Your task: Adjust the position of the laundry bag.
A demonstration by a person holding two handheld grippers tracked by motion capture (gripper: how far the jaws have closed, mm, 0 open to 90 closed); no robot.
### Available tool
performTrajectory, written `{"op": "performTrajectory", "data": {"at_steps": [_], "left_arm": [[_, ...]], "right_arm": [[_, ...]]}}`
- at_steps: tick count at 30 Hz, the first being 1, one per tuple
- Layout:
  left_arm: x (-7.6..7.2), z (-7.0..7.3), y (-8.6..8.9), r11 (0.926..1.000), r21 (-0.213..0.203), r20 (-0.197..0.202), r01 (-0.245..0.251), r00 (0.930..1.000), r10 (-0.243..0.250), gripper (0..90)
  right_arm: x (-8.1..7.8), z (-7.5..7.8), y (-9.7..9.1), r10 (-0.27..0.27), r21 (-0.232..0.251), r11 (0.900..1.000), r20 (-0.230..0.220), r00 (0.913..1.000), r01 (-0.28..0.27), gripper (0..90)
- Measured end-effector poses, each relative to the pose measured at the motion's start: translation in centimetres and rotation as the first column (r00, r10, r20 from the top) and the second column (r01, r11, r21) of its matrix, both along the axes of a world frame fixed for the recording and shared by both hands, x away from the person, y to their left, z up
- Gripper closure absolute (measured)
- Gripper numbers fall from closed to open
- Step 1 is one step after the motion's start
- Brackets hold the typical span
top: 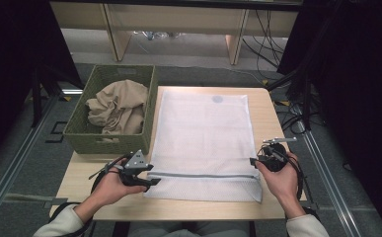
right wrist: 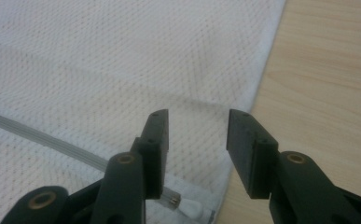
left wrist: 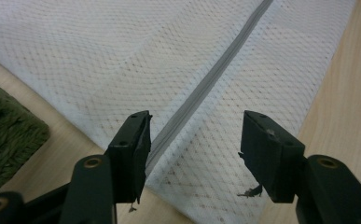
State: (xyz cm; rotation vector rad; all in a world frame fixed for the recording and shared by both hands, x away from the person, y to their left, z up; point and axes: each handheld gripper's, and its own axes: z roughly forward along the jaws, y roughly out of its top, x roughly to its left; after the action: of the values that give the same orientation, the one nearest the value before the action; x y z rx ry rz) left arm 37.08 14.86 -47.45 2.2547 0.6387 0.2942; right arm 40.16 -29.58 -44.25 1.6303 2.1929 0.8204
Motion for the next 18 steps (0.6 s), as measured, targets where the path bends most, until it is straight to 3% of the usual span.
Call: {"op": "performTrajectory", "data": {"at_steps": [1, 2, 3, 5, 9, 13, 15, 16, 18], "left_arm": [[-0.08, -0.06, -0.16, 0.9999, 0.002, -0.018, -0.011, 0.9998, 0.011, 43.8], [-0.02, -0.2, -0.37, 0.9999, 0.015, -0.028, -0.004, 0.9996, 0.004, 44.6], [-0.02, -0.2, -0.37, 0.9999, 0.015, -0.028, -0.004, 0.9996, 0.004, 45.2], [0.04, -0.43, -0.49, 0.9994, 0.032, -0.035, 0.017, 0.9993, -0.016, 45.5], [-0.35, -0.79, -0.75, 0.9955, 0.069, -0.056, 0.065, 0.9966, -0.061, 46.9], [-0.32, -0.82, -0.67, 0.9963, 0.068, -0.059, 0.053, 0.9971, -0.049, 46.9], [-0.27, -0.83, -0.54, 0.9971, 0.063, -0.059, 0.044, 0.9974, -0.04, 46.9], [-0.18, -0.82, -0.32, 0.9959, 0.074, -0.053, 0.053, 0.9974, -0.049, 46.9], [-0.28, -0.92, -0.26, 0.9977, 0.059, -0.065, 0.034, 0.9975, -0.03, 46.9]], "right_arm": [[0.11, -0.17, -0.33, 0.009, -0.023, 0.9997, 0.014, 0.9999, -0.008, 62.2], [0.03, -0.02, -0.3, -0.005, -0.006, 1.0, -0.001, 1.0, 0.005, 62.6], [0.02, -0.1, -0.51, -0.004, -0.021, 0.9998, -0.002, 1.0, 0.004, 63.8], [0.05, -0.14, -0.62, -0.008, -0.002, 1.0, 0.0, 1.0, 0.008, 65.5], [0.06, -0.27, -0.7, -0.034, -0.029, 0.999, -0.025, 0.9991, 0.034, 67.0], [-0.03, -0.13, -0.54, -0.032, -0.029, 0.9991, -0.035, 0.9989, 0.031, 67.4], [-0.08, 0.0, -0.25, -0.057, -0.026, 0.9981, -0.033, 0.9978, 0.056, 67.6], [-0.03, -0.14, -0.49, -0.041, -0.05, 0.9979, -0.017, 0.999, 0.04, 67.8], [-0.03, 0.08, -0.28, -0.064, -0.034, 0.9974, -0.02, 0.9977, 0.064, 67.7]]}}
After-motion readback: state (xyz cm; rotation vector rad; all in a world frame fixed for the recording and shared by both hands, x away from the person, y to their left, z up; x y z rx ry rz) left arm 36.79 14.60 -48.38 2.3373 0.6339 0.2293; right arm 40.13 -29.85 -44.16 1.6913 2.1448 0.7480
